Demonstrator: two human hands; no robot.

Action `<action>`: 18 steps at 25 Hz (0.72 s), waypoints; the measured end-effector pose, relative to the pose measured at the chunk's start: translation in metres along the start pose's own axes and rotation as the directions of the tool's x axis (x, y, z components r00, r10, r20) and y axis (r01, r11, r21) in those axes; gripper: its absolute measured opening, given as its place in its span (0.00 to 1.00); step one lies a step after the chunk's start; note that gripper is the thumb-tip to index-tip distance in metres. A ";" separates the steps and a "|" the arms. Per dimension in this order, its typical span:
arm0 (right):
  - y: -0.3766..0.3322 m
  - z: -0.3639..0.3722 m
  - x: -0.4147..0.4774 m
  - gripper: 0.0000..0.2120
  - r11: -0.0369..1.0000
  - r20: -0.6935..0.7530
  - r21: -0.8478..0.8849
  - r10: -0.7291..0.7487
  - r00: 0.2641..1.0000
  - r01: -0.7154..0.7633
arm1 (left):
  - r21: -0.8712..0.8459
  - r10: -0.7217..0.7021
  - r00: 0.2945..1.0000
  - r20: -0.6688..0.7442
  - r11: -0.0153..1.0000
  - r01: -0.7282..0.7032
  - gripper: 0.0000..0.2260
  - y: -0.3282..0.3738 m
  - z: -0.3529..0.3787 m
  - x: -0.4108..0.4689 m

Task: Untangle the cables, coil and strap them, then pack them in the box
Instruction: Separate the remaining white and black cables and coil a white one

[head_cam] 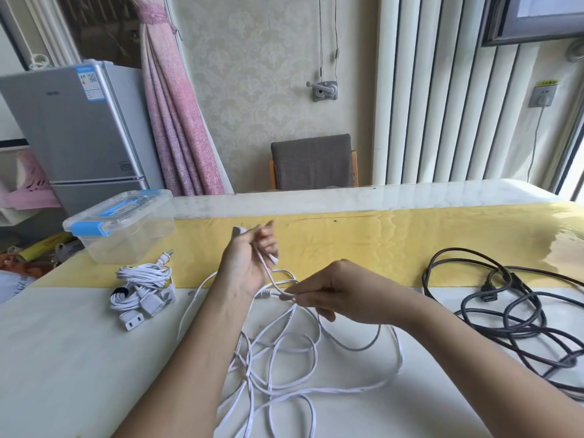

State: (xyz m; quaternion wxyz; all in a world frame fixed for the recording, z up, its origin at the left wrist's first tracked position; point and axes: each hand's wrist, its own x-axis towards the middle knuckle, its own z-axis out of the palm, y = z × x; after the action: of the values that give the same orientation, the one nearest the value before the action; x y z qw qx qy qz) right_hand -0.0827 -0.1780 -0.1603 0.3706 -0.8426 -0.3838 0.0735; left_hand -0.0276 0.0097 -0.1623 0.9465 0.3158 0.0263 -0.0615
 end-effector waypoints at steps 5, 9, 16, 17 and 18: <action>0.025 -0.025 -0.004 0.09 0.965 0.075 0.048 0.252 0.965 -0.256 | -0.066 -0.242 0.832 0.498 0.947 0.315 0.09 0.020 -0.005 -0.013; 0.038 -0.050 -0.014 0.06 0.933 -0.138 0.140 0.349 0.927 -0.331 | 0.338 -0.454 0.609 0.650 0.891 0.304 0.14 0.013 0.001 -0.029; 0.034 -0.070 -0.016 0.15 0.797 -0.448 0.558 0.523 0.726 -0.230 | 0.821 -0.661 0.658 0.361 0.560 0.113 0.12 0.003 0.002 -0.031; 0.030 -0.070 -0.016 0.14 0.771 -0.446 0.620 0.498 0.744 -0.145 | 0.854 -0.646 0.708 0.285 0.507 0.119 0.14 -0.005 0.005 -0.032; 0.026 -0.069 -0.016 0.13 0.747 -0.438 0.662 0.456 0.775 -0.066 | 0.874 -0.610 0.763 0.214 0.469 0.130 0.16 -0.013 0.008 -0.031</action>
State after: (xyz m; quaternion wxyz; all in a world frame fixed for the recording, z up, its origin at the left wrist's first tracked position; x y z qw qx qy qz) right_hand -0.0503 -0.2396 -0.1317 0.7055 -0.7041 -0.0798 -0.0102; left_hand -0.0603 -0.0027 -0.1607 0.6199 0.6742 -0.1810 -0.3584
